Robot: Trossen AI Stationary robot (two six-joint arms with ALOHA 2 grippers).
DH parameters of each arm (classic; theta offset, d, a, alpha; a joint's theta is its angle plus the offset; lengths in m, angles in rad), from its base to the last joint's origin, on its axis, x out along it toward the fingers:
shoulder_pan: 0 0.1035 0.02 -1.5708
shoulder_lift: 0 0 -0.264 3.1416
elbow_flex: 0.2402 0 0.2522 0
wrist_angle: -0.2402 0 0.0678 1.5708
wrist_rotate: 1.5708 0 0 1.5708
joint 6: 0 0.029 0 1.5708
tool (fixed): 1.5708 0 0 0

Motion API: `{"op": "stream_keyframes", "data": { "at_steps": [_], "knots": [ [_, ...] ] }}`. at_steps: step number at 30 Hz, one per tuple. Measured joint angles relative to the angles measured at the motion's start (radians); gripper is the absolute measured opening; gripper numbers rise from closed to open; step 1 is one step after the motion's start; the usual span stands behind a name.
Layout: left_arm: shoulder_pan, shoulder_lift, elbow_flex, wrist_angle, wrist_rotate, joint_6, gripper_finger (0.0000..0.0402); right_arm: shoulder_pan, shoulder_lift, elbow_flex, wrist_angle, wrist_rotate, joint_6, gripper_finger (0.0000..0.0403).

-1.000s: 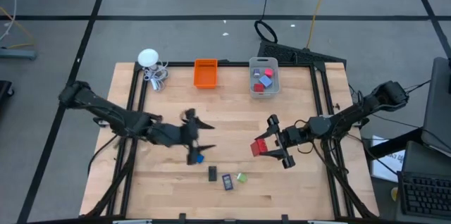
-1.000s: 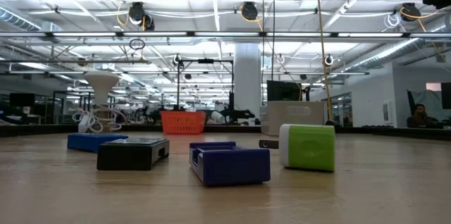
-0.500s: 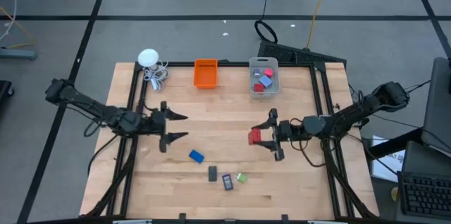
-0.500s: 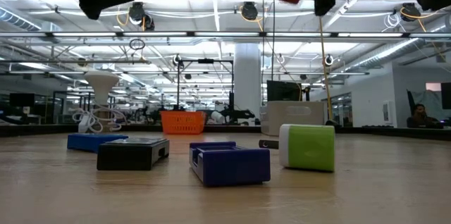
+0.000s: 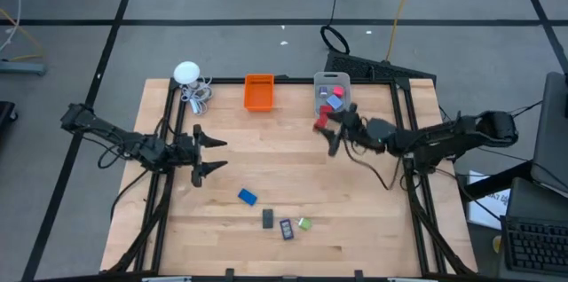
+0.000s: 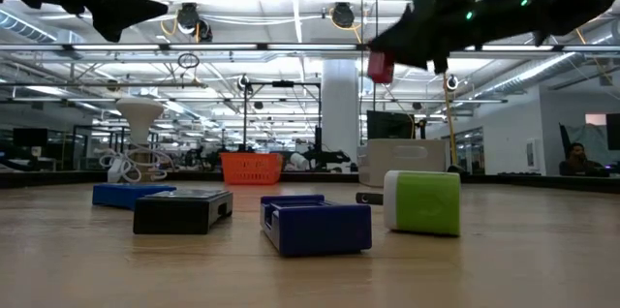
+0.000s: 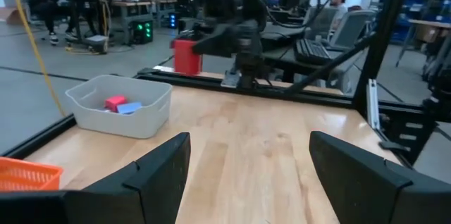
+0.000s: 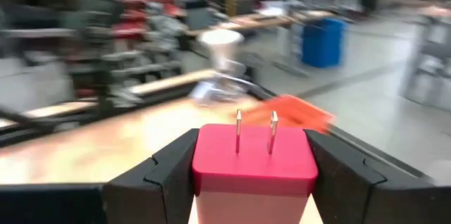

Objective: Pick & Place Office items
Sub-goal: Put the red charger adapter into the gray bin

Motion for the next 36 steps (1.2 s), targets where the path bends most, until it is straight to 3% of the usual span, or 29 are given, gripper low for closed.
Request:
{"op": "stream_keyframes", "data": {
  "at_steps": [4, 8, 15, 23, 36],
  "knots": [
    [0.000, 0.000, 0.000, -0.006, -0.002, 0.006, 0.0292, -0.155, 0.000, 0.000, -0.067, -0.008, 0.045, 0.0213],
    [0.000, 0.001, 0.000, -0.005, 0.002, 0.007, 0.0292, -0.297, 0.001, 0.000, -0.104, -0.109, 0.102, 0.0213],
    [0.000, 0.001, 0.000, -0.005, 0.006, 0.007, 0.0292, -0.455, 0.060, 0.000, -0.141, -0.179, 0.126, 0.0213],
    [0.000, 0.001, 0.000, -0.005, 0.007, 0.007, 0.0292, -0.472, 0.146, 0.000, -0.216, -0.187, 0.129, 0.0213],
    [0.000, 0.001, 0.000, -0.005, 0.007, 0.006, 0.0292, -0.459, 0.151, 0.001, -0.326, -0.178, 0.151, 0.0215]
  ]
}}
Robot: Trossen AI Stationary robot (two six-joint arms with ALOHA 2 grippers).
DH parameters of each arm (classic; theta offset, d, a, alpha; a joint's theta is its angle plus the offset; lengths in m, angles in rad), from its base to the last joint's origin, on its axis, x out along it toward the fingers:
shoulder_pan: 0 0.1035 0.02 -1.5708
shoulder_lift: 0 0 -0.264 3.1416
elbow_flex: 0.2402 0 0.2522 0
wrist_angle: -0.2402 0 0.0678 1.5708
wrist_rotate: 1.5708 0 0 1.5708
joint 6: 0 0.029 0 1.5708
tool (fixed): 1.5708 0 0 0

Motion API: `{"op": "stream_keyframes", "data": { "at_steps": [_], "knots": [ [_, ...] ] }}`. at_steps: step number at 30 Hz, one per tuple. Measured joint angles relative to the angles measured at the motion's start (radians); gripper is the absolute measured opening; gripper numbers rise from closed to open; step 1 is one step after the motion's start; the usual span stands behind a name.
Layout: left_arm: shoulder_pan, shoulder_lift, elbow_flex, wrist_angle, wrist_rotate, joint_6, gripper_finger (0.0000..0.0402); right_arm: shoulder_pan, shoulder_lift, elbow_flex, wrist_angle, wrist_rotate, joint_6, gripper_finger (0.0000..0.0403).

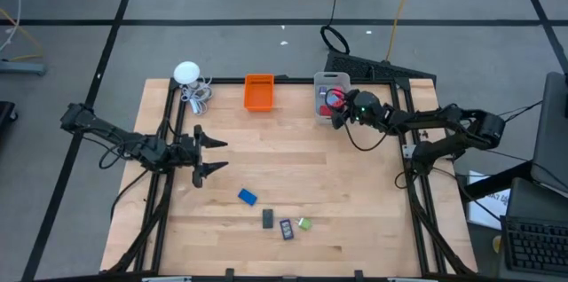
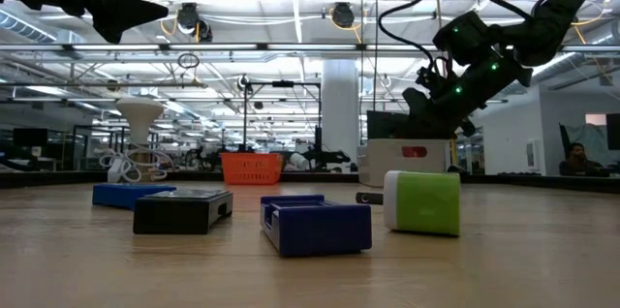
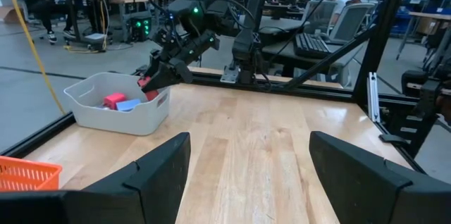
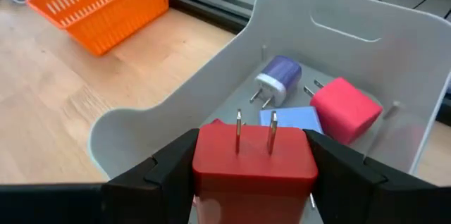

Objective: Pick & Place Office items
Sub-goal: Put the red charger adapter into the gray bin, then put the green charger adapter into the gray bin

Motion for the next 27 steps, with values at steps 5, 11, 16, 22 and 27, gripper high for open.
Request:
{"op": "stream_keyframes", "data": {
  "at_steps": [5, 11, 16, 22, 27],
  "knots": [
    [0.000, 0.000, 0.000, 0.000, 0.000, 0.000, 0.0292, 0.000, 0.000, 0.000, 0.000, -0.003, -0.003, 0.0227],
    [0.000, 0.000, 0.000, 0.000, 0.000, 0.000, 0.0292, 0.000, 0.000, 0.000, 0.000, -0.007, -0.003, 0.0240],
    [0.000, 0.000, 0.000, 0.000, 0.000, 0.000, 0.0292, 0.001, -0.003, 0.000, -0.002, -0.017, 0.001, 0.0237],
    [0.000, 0.000, 0.000, 0.000, 0.000, 0.000, 0.0292, 0.001, -0.022, -0.001, 0.072, -0.170, 0.067, 0.0231],
    [0.000, 0.000, 0.000, 0.000, 0.000, 0.000, 0.0292, 0.033, -0.027, -0.002, 0.240, -0.428, 0.147, 0.0232]
  ]
}}
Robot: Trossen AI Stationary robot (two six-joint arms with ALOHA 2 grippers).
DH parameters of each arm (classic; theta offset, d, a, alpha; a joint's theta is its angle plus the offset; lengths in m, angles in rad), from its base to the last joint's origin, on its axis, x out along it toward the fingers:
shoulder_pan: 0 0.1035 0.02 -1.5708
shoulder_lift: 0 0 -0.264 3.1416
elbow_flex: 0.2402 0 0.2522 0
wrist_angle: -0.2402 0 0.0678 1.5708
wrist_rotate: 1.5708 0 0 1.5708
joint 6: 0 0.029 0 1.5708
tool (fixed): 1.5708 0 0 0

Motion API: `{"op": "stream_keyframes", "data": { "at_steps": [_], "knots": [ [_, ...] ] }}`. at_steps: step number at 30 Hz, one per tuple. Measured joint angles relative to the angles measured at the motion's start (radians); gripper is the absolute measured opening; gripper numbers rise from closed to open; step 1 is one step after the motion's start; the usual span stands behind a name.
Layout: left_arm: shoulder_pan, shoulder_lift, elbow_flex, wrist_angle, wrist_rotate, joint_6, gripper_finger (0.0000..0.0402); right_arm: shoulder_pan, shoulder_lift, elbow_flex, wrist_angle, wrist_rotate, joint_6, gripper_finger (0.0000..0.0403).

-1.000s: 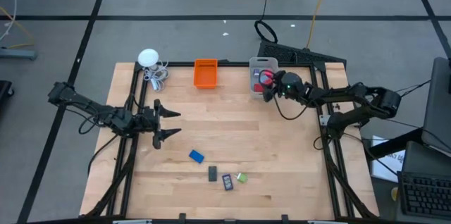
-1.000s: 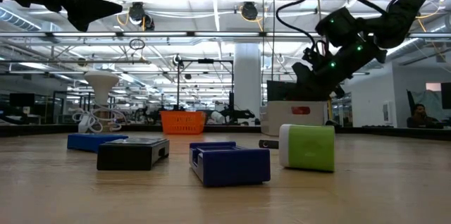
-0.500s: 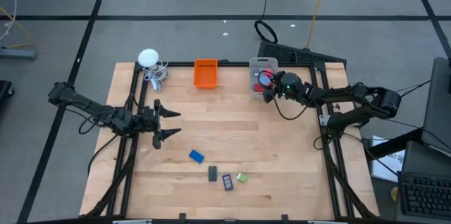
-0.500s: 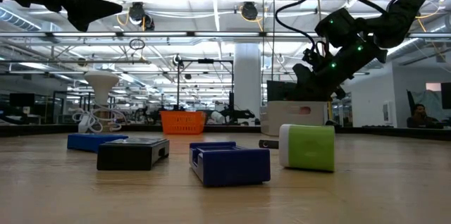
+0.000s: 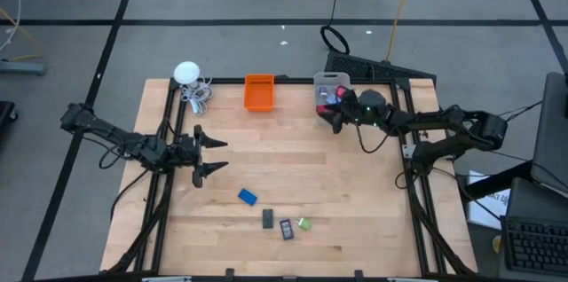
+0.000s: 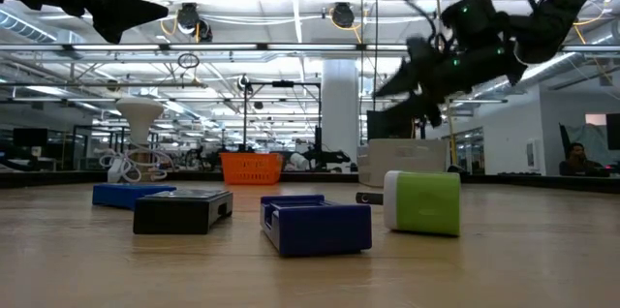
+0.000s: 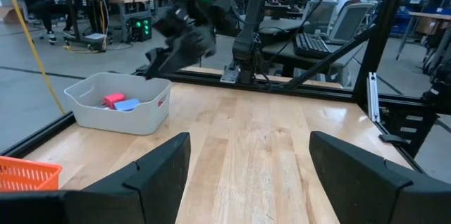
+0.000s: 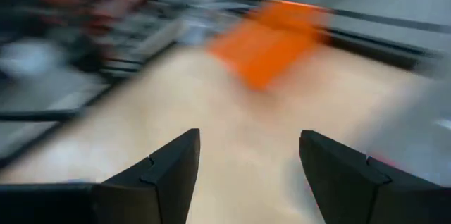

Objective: Pick & Place Office items
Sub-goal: Put the green charger adapter into the gray bin

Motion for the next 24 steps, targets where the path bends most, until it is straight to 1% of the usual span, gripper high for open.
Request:
{"op": "stream_keyframes", "data": {
  "at_steps": [2, 6, 12, 13, 16, 19, 22, 24],
  "knots": [
    [0.000, 0.000, 0.000, 0.000, 0.000, 0.000, 0.0292, 0.031, -0.001, 0.000, 0.084, -0.107, 0.029, 0.0232],
    [0.000, 0.000, 0.000, 0.000, 0.000, 0.000, 0.0292, 0.130, -0.001, 0.000, 0.219, -0.229, 0.089, 0.0229],
    [0.000, 0.000, 0.000, 0.000, 0.000, 0.000, 0.0292, 0.375, -0.001, 0.000, 0.308, -0.234, 0.094, 0.0228],
    [0.000, 0.000, 0.000, 0.000, 0.000, 0.000, 0.0292, 0.421, -0.001, 0.000, 0.315, -0.228, 0.085, 0.0228],
    [0.000, 0.000, 0.000, 0.000, 0.000, 0.000, 0.0292, 0.566, -0.001, 0.000, 0.318, -0.167, 0.044, 0.0227],
    [0.000, 0.000, 0.000, 0.000, 0.000, 0.000, 0.0292, 0.717, -0.001, 0.000, 0.329, -0.059, -0.017, 0.0228],
    [0.000, 0.000, 0.000, 0.000, 0.000, 0.000, 0.0292, 0.874, 0.004, 0.000, 0.331, 0.052, -0.111, 0.0227],
    [0.000, 0.000, 0.000, 0.000, 0.000, 0.000, 0.0292, 0.973, 0.030, 0.000, 0.375, 0.099, -0.164, 0.0224]
  ]
}}
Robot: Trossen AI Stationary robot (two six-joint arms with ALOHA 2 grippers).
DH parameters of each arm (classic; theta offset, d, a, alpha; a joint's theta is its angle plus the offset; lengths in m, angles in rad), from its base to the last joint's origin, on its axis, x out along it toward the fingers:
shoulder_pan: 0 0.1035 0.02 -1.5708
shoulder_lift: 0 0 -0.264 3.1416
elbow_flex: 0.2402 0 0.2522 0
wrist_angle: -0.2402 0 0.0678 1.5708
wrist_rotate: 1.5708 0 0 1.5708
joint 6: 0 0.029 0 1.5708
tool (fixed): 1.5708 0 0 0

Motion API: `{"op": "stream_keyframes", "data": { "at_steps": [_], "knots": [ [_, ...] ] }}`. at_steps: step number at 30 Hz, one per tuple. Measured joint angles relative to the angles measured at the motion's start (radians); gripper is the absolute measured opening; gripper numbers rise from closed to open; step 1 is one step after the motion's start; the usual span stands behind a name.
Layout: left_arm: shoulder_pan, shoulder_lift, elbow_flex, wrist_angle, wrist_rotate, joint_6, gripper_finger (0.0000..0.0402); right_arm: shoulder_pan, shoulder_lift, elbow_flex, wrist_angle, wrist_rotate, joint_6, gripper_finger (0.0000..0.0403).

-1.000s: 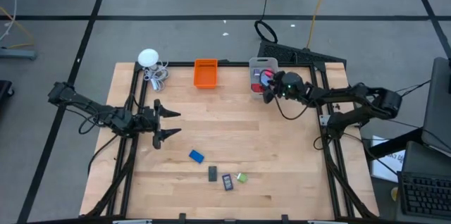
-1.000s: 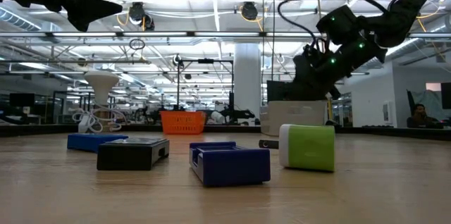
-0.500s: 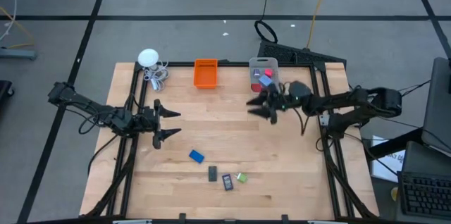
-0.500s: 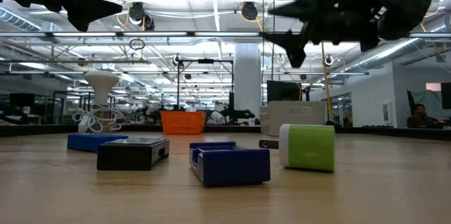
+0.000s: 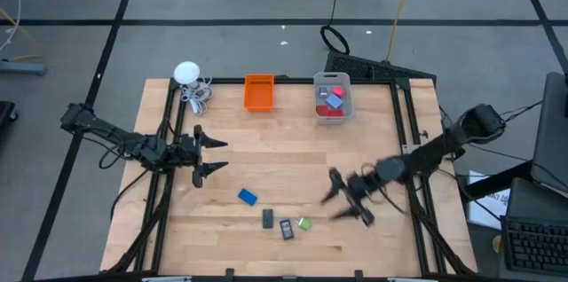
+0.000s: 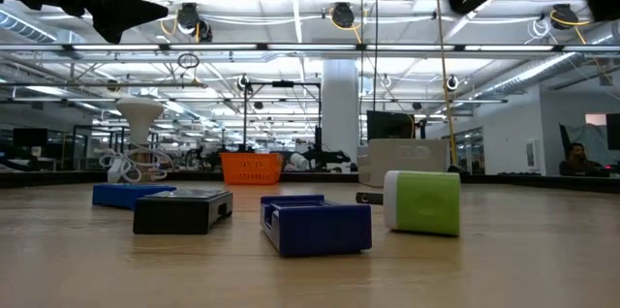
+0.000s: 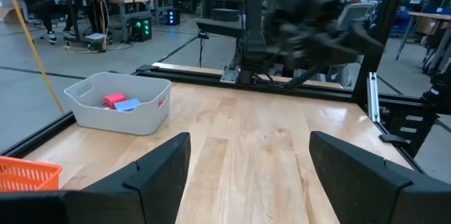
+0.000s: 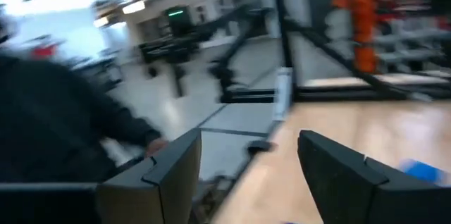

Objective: Pick & Place Office items
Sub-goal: Put the green charger adapter into the gray bin

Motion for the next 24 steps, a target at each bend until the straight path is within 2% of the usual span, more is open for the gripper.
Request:
{"op": "stream_keyframes", "data": {
  "at_steps": [4, 8, 10, 13, 16, 19, 24],
  "knots": [
    [0.000, 0.000, 0.000, 0.000, 0.000, 0.000, 0.0292, 0.166, 0.084, 0.010, 0.136, 0.097, -0.104, 0.0214],
    [0.000, 0.000, 0.000, 0.001, 0.000, 0.000, 0.0292, 0.264, 0.195, 0.101, 0.106, 0.361, -0.136, 0.0214],
    [0.000, 0.000, 0.000, 0.002, 0.000, 0.000, 0.0292, 0.273, 0.244, 0.189, -0.031, 0.483, -0.095, 0.0225],
    [0.000, 0.000, 0.000, 0.005, 0.000, 0.000, 0.0292, 0.271, 0.330, 0.343, -0.369, 0.597, -0.006, 0.0255],
    [0.000, 0.000, 0.000, 0.006, 0.000, 0.000, 0.0292, 0.249, 0.396, 0.486, -0.711, 0.634, 0.075, 0.0287],
    [0.000, 0.000, 0.000, 0.006, 0.000, 0.000, 0.0292, 0.223, 0.428, 0.568, -0.967, 0.638, 0.136, 0.0311],
    [0.000, 0.000, 0.000, 0.006, 0.000, 0.000, 0.0292, 0.176, 0.439, 0.578, -1.026, 0.600, 0.264, 0.0319]
  ]
}}
